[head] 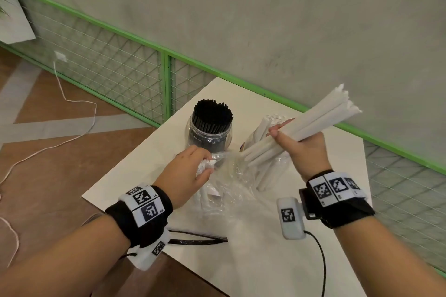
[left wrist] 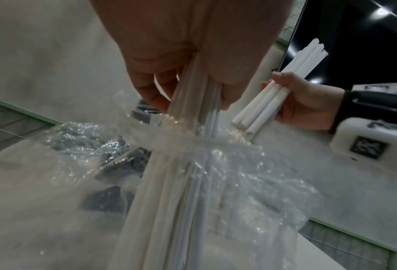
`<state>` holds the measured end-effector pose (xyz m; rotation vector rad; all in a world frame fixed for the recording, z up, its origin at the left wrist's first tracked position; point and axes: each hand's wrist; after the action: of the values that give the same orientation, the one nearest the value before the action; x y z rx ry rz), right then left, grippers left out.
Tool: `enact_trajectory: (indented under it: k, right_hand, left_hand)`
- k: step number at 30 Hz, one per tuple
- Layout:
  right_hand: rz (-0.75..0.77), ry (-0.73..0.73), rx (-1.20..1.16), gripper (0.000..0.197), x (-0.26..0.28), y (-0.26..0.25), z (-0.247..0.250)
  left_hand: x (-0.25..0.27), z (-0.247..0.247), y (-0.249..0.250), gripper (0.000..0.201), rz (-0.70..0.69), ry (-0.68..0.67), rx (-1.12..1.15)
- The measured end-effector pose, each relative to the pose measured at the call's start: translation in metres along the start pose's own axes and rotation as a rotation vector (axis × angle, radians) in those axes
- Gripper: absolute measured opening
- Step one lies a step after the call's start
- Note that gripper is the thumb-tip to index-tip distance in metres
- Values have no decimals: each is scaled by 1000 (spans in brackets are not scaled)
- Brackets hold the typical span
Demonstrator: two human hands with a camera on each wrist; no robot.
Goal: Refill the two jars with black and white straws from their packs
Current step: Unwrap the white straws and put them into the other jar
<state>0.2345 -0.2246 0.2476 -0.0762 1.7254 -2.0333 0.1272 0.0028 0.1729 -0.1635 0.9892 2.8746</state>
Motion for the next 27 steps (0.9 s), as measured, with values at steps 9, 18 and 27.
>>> enact_trajectory:
  k: [9,18,27]
  right_hand:
    - [-82,224,184,5,-56,24,30]
    - [-178,160,210,50,-58,57,6]
    - [21,143,96,68,-81,36,20]
  left_hand:
    - [-3,0,2,22,13,-14,-1]
    - [-3,-1,1,23,22,-20,4]
    - [-3,0,2,22,20,-21,4]
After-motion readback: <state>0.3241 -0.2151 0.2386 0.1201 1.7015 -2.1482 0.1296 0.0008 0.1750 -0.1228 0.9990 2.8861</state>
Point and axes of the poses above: each hand's wrist, its own x-axis away from the middle knuckle, its own z-axis out of the back of the hand, y = z × x, and after that the axes turned 9 degrees about -y, right-handed
